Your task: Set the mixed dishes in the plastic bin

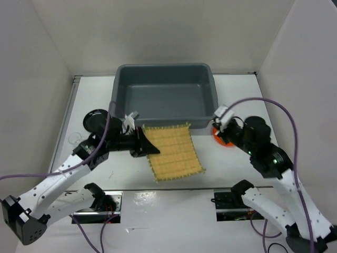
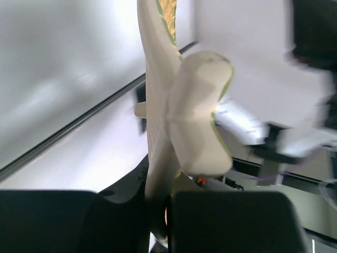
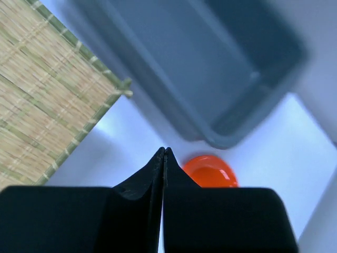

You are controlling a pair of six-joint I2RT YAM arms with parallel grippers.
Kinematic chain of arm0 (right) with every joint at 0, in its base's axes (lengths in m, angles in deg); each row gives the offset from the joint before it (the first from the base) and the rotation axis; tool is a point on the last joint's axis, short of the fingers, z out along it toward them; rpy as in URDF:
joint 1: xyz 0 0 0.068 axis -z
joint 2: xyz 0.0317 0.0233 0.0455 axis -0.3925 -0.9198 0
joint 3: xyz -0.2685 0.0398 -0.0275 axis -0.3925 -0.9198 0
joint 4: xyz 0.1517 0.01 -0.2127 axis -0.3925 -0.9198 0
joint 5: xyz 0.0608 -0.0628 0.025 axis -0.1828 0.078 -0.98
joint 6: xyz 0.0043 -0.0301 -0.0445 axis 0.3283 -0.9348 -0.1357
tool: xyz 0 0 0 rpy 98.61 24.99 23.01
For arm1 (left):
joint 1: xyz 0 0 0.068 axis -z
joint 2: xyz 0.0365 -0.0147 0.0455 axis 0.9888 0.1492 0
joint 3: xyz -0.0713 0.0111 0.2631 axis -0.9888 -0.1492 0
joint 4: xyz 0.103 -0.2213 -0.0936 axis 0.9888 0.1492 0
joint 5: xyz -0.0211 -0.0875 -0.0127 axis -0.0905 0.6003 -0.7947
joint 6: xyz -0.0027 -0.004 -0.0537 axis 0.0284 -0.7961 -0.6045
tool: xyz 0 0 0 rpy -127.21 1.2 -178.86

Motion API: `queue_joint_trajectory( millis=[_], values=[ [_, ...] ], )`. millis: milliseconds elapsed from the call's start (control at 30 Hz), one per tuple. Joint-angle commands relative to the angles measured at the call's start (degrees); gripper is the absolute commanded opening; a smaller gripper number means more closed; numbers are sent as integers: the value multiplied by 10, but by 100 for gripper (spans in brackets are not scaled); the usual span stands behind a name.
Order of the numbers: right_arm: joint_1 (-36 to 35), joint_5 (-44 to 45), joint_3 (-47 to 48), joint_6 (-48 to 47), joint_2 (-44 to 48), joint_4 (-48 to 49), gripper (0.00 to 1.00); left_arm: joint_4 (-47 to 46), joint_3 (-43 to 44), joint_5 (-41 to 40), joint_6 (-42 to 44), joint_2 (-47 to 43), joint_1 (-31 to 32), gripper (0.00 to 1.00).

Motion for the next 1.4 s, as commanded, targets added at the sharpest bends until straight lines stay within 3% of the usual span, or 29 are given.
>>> queue_joint_trajectory(
  millis=[0, 67, 100, 133, 167, 200, 267, 300, 367, 400, 433, 467, 500, 533, 567, 633, 767, 1033, 1167, 1267, 1333, 1367],
  values=[
    [32, 136, -49, 85, 65, 46, 2, -30, 140, 88, 27, 70, -45, 0],
    [65, 169, -72, 99, 84, 77, 4, 33, 289, 153, 106, 155, -92, 0],
    [72, 200, -82, 99, 91, 84, 4, 56, 348, 171, 134, 243, -107, 0],
    [72, 215, -103, 99, 101, 90, 6, 102, 466, 181, 182, 287, -135, 0],
    [72, 228, -111, 99, 101, 90, 8, 123, 523, 198, 202, 329, -150, 0],
    [77, 235, -119, 99, 109, 106, 16, 144, 580, 207, 222, 416, -165, 0],
    [90, 236, -126, 99, 115, 106, 16, 230, 689, 207, 283, 505, -200, 0],
    [90, 236, -126, 94, 115, 112, 17, 249, 791, 219, 295, 588, -207, 0],
    [97, 236, -133, 89, 115, 112, 18, 303, 893, 219, 310, 665, -218, 0],
    [105, 236, -133, 89, 115, 112, 18, 321, 948, 219, 320, 747, -224, 0],
    [105, 236, -139, 88, 120, 118, 18, 381, 1096, 219, 325, 794, -224, 0],
    [114, 241, -146, 88, 120, 118, 18, 413, 1188, 219, 325, 846, -238, 0],
    [123, 241, -146, 94, 120, 118, 18, 442, 1288, 230, 310, 961, -245, 0],
    [123, 246, -146, 94, 120, 123, 19, 443, 1383, 262, 295, 999, -254, 0],
    [129, 246, -146, 94, 120, 123, 19, 425, 1315, 273, 295, 999, -254, 0],
    [129, 252, -146, 99, 115, 123, 19, 420, 1339, 255, 305, 1042, -261, 0],
    [134, 252, -146, 99, 102, 123, 21, 367, 1378, 301, 262, 1138, -272, 0],
    [140, 252, -146, 99, 74, 123, 22, 299, 1378, 344, 218, 1215, -255, 0],
    [140, 246, -146, 99, 64, 123, 32, 285, 1378, 360, 218, 1234, -243, 5],
    [140, 246, -146, 99, 58, 123, 52, 280, 1378, 360, 218, 1235, -243, 11],
    [140, 246, -146, 99, 58, 123, 62, 280, 1378, 365, 218, 1235, -243, 30],
    [140, 246, -146, 99, 58, 123, 64, 275, 1378, 370, 218, 1235, -243, 99]
  ],
)
